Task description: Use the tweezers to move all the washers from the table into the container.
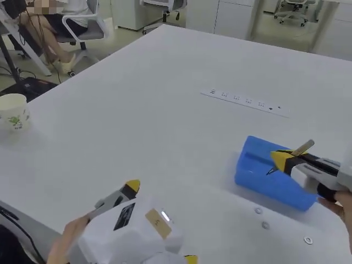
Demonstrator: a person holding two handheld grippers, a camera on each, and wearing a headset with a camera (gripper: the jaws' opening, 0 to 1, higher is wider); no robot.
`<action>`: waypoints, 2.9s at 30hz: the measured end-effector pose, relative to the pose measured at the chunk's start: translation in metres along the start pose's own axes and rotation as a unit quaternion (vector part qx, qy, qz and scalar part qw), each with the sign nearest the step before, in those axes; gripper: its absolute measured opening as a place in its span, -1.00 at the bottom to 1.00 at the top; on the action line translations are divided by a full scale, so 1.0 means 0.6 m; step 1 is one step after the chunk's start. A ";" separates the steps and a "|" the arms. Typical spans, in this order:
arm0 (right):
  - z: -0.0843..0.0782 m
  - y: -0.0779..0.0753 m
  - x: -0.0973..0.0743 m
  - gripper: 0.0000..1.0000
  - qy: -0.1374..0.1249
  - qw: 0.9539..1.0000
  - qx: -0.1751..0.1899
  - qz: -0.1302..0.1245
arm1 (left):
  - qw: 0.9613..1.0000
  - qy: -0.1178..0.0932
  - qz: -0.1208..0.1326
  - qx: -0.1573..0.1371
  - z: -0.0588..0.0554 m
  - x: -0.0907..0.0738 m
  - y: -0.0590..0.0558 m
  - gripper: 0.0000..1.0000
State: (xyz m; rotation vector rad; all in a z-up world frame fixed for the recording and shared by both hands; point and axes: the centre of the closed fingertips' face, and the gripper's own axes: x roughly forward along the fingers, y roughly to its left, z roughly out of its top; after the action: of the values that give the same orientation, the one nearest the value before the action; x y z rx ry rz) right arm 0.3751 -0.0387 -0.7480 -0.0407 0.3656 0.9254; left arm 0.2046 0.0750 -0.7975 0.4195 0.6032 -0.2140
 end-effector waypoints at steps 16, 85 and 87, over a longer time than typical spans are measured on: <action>-0.078 0.016 -0.006 -0.92 0.038 0.999 0.012 0.000 | 1.000 0.005 0.000 0.002 -0.004 0.002 0.000 0.79; -0.113 0.014 -0.025 -0.96 0.107 0.994 -0.007 -0.025 | 1.000 0.016 0.016 0.012 -0.009 0.002 0.005 0.79; -0.107 0.017 -0.031 -0.96 0.101 0.995 0.006 -0.025 | 1.000 0.018 0.016 0.013 -0.011 0.002 0.004 0.78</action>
State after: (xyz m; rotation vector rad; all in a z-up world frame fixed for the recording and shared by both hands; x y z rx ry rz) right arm 0.3385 -0.0593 -0.8007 -0.1330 0.5557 0.8720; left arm 0.2034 0.0801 -0.8022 0.4583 0.6291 -0.1846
